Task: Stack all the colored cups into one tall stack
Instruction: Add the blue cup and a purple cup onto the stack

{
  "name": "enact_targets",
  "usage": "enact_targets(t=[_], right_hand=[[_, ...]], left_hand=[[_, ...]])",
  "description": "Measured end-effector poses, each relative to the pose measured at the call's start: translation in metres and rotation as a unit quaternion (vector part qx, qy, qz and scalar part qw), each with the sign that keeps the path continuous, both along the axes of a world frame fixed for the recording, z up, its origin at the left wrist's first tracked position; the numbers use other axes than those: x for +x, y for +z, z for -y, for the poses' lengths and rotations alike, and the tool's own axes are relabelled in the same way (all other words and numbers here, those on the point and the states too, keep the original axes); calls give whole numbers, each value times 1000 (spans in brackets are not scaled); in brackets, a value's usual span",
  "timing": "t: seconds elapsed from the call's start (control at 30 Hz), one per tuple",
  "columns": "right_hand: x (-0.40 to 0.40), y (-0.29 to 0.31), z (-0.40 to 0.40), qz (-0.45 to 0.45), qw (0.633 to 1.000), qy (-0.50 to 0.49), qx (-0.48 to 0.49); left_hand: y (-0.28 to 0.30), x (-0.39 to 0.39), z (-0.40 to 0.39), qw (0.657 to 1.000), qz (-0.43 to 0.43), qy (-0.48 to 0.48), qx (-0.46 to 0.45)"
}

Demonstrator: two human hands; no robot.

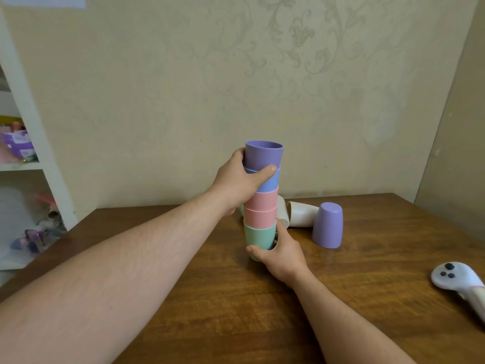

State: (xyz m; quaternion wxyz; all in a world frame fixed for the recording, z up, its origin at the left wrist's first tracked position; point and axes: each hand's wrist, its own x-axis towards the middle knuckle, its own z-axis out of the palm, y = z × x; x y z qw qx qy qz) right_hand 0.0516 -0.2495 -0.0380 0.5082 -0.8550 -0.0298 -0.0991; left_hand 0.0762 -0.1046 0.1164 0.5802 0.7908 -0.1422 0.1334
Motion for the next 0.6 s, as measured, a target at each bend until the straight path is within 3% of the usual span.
enact_targets(t=[0.2,0.4,0.6], right_hand=[[0,-1,0,-4,1000,-4,5],[-2,2,0,-1,1000,-3,6],[-3,2,0,-5,1000,8,-1]], left_hand=[[-9,0,-1,999,-7,-15,-38],[-17,2,-8,999,-6,-47,-15],[-95,4,-17,993,-104,-54,9]])
